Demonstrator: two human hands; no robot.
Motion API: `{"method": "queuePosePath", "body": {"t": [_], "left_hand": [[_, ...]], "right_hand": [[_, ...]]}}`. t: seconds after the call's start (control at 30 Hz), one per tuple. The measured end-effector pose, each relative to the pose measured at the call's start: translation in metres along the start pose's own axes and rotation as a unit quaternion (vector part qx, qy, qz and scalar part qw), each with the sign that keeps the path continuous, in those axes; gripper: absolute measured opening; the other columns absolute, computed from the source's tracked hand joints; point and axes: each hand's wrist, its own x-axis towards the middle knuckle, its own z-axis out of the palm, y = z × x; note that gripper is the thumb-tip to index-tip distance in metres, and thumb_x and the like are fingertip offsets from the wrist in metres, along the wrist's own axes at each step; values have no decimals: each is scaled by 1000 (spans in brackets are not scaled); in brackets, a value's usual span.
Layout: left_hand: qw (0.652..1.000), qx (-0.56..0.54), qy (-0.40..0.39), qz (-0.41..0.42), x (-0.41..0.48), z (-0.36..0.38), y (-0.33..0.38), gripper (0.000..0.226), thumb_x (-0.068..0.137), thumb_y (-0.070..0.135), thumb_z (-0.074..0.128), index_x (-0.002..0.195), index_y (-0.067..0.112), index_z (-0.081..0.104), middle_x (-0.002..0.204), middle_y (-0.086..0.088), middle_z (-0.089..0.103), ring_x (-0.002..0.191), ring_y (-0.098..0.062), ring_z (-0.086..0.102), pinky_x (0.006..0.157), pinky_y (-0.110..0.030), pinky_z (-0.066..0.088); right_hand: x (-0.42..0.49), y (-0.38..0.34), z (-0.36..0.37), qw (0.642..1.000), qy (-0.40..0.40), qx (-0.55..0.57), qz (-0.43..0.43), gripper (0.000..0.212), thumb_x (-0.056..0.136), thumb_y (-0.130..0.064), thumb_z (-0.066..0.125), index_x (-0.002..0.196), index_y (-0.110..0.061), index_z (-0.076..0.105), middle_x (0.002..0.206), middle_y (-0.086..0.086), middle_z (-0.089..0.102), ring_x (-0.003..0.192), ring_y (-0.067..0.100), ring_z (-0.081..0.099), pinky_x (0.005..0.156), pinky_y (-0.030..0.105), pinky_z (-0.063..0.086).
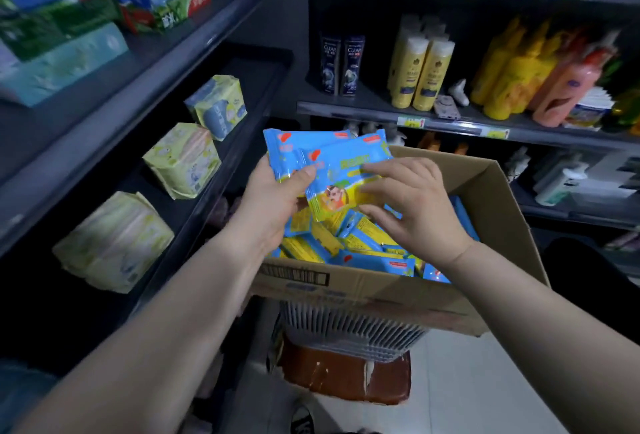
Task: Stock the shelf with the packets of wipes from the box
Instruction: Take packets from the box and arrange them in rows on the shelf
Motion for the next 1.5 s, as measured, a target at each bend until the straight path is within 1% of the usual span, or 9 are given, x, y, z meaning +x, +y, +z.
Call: {"method": "queuePosePath", "body": {"t": [0.13, 0.27, 0.43, 0.6, 0.87, 1.1, 1.23, 1.37, 1.5], "left_hand": [[999, 6, 15, 30, -33, -8, 10, 21, 88, 8, 63, 104, 20, 63, 104, -2, 72, 98, -22, 68, 81, -41, 55], [997, 16, 54, 55, -78, -10, 16, 21, 90, 3, 58, 102, 19, 63, 95, 4, 73, 89, -14, 70, 72, -31, 57], [983, 45, 161, 78, -143, -21, 25, 16, 90, 0, 57, 102, 11, 61, 95, -3, 72, 86, -16, 70, 72, -37, 58], [958, 56, 259, 108, -219, -43, 33, 17, 89, 2, 61, 102, 12, 63, 106, -12, 71, 98, -29, 68, 85, -50, 54], [897, 19, 406, 175, -347, -101, 72, 14, 98, 15, 47, 101, 20, 60, 86, 8, 73, 78, -10, 69, 68, -29, 58], [840, 82, 496, 202, -455, -174, 100, 16, 93, 6, 53, 105, 8, 64, 95, 1, 73, 87, -15, 69, 74, -26, 55], [816, 115, 530, 199, -519, -225, 120, 17, 91, 5, 57, 105, 10, 65, 96, 0, 73, 84, -12, 68, 72, -23, 54], [775, 134, 581, 208, -580, -285, 142, 18, 90, 2, 58, 104, 10, 65, 103, -3, 70, 90, -15, 68, 82, -27, 54], [737, 151, 629, 196, -635, -349, 159, 17, 89, 3, 60, 94, 18, 64, 100, -3, 69, 82, -13, 66, 73, -22, 56]], "right_hand": [[16, -19, -22, 977, -57, 112, 171, 69, 81, -43, 68, 141, -25, 39, 145, -1, 39, 133, 17, 33, 110, 32, 25], [26, -38, -46, 935, -104, 248, 230, 78, 74, -36, 78, 139, -35, 35, 122, -10, 50, 112, 9, 48, 93, 28, 42], [28, -73, -62, 943, -156, 265, 129, 33, 69, -31, 82, 88, -23, 57, 73, -14, 51, 62, 6, 49, 52, 25, 44], [32, -130, -59, 910, -210, 355, 34, 20, 70, -24, 82, 84, -25, 67, 78, -6, 64, 69, 8, 59, 66, 28, 50], [42, -245, -61, 806, -264, 530, -18, 18, 73, -7, 78, 71, -16, 62, 66, 0, 60, 57, 5, 54, 56, 22, 46], [53, -358, -60, 769, -285, 567, -74, 17, 72, -5, 77, 73, -13, 62, 66, -1, 60, 54, 1, 56, 55, 18, 50], [59, -434, -55, 745, -292, 592, -98, 20, 71, -3, 77, 72, -15, 62, 81, 9, 64, 75, 18, 59, 77, 41, 53], [66, -517, -52, 732, -287, 607, -116, 23, 71, -2, 77, 73, -18, 61, 65, -10, 66, 65, 9, 58, 73, 36, 51], [70, -602, -53, 738, -284, 593, -150, 22, 73, -6, 77, 72, -20, 61, 76, 10, 62, 70, 20, 57, 72, 45, 52]]}}
